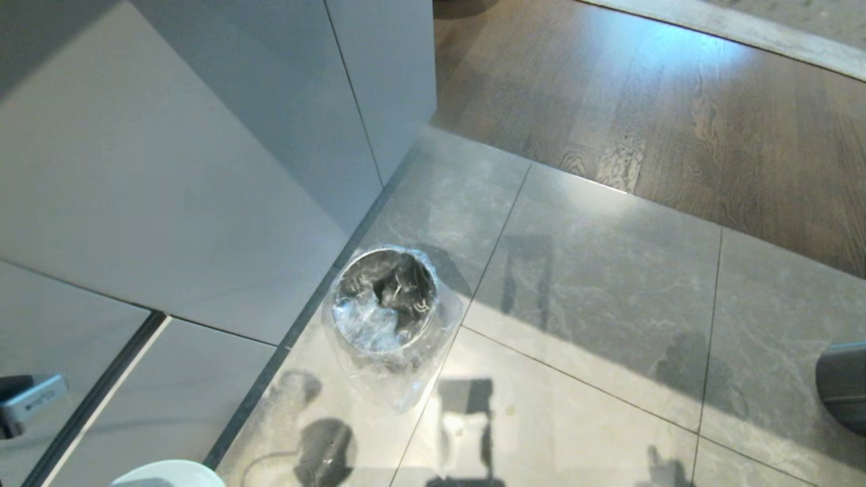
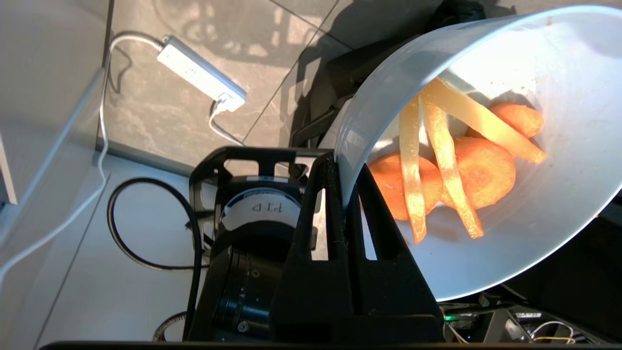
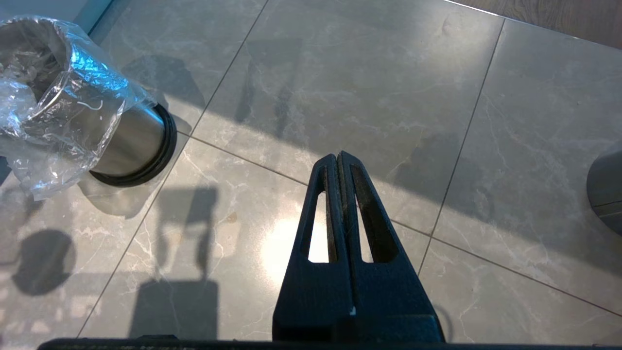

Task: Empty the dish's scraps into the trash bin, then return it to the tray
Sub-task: Move the bowl over the trash can

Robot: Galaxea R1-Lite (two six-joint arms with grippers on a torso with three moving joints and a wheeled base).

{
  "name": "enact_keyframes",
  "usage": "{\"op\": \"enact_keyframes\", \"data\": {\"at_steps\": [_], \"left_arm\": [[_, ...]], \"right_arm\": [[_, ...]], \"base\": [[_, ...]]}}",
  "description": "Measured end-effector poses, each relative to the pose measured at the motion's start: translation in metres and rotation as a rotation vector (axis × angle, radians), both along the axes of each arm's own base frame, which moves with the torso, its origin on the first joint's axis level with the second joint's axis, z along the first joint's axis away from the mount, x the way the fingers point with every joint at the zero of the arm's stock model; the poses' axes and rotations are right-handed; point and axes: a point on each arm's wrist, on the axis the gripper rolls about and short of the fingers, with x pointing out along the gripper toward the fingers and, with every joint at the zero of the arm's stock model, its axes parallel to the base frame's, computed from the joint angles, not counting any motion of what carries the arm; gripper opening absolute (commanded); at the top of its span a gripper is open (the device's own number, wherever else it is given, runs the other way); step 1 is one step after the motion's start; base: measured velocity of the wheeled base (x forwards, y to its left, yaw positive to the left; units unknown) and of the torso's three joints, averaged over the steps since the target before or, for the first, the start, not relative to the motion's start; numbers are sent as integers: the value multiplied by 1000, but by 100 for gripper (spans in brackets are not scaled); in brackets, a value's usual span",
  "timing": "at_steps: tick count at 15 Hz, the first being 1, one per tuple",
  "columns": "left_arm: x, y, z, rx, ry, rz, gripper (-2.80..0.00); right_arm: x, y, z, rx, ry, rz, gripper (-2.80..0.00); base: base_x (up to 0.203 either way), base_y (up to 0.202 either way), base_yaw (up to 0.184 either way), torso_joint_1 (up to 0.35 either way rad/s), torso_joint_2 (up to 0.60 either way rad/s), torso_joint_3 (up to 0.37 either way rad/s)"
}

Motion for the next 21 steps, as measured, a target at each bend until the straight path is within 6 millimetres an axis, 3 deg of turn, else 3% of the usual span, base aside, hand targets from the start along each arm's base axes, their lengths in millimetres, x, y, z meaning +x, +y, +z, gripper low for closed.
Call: {"op": "enact_keyframes", "data": {"at_steps": [13, 17, 21], "left_arm": [[11, -11, 12, 67, -52, -70, -280], [33, -21, 20, 82, -45, -68, -280], [73, -40, 13, 112, -40, -67, -280]], "right_arm": [[0, 0, 0, 0, 0, 0, -280], [0, 0, 0, 0, 0, 0, -280], [0, 0, 0, 0, 0, 0, -280]], "base": [[0, 0, 0, 0, 0, 0], [0, 0, 0, 0, 0, 0], [0, 0, 0, 0, 0, 0]]}}
